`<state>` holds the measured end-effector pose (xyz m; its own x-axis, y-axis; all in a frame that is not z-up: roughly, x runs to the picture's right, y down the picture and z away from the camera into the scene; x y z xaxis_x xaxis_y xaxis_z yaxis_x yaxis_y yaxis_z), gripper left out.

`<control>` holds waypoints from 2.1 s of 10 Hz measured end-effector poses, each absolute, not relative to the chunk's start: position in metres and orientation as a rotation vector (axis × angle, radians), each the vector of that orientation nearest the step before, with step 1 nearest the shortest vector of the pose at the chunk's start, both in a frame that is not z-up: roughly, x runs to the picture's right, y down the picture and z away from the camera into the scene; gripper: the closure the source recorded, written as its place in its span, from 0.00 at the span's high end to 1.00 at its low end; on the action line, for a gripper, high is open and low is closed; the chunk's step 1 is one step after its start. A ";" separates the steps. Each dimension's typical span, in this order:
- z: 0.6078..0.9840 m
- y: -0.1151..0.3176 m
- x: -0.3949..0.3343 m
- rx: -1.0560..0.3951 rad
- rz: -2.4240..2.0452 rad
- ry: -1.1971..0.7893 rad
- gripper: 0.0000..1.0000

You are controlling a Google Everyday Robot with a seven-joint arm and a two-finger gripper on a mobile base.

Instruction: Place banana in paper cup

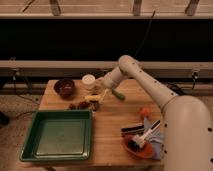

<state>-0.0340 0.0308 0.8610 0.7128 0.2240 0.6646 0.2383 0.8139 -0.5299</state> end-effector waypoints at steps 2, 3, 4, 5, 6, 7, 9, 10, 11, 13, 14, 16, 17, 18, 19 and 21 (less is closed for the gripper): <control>0.861 0.039 -0.028 -0.654 -0.009 -0.779 0.80; 0.861 0.042 -0.025 -0.661 -0.007 -0.774 0.80; 0.861 0.046 -0.023 -0.667 -0.004 -0.770 0.78; 0.862 0.050 -0.019 -0.675 0.001 -0.765 0.70; 0.863 0.053 -0.016 -0.678 0.008 -0.762 0.59; 0.863 0.054 -0.013 -0.680 0.015 -0.763 0.50; 0.861 0.054 -0.008 -0.671 0.044 -0.777 0.28; 0.859 0.052 -0.005 -0.663 0.057 -0.785 0.19; 0.856 0.050 -0.004 -0.654 0.065 -0.789 0.11; 0.845 0.037 0.003 -0.619 0.077 -0.805 0.00; 0.841 0.031 0.005 -0.606 0.079 -0.808 0.00; 0.839 0.008 0.013 -0.565 0.086 -0.805 0.00; 0.841 -0.005 0.014 -0.549 0.087 -0.802 0.00; 0.847 -0.021 0.016 -0.533 0.090 -0.798 0.00; 0.856 -0.034 0.018 -0.525 0.097 -0.797 0.00; 0.873 -0.054 0.019 -0.518 0.109 -0.793 0.00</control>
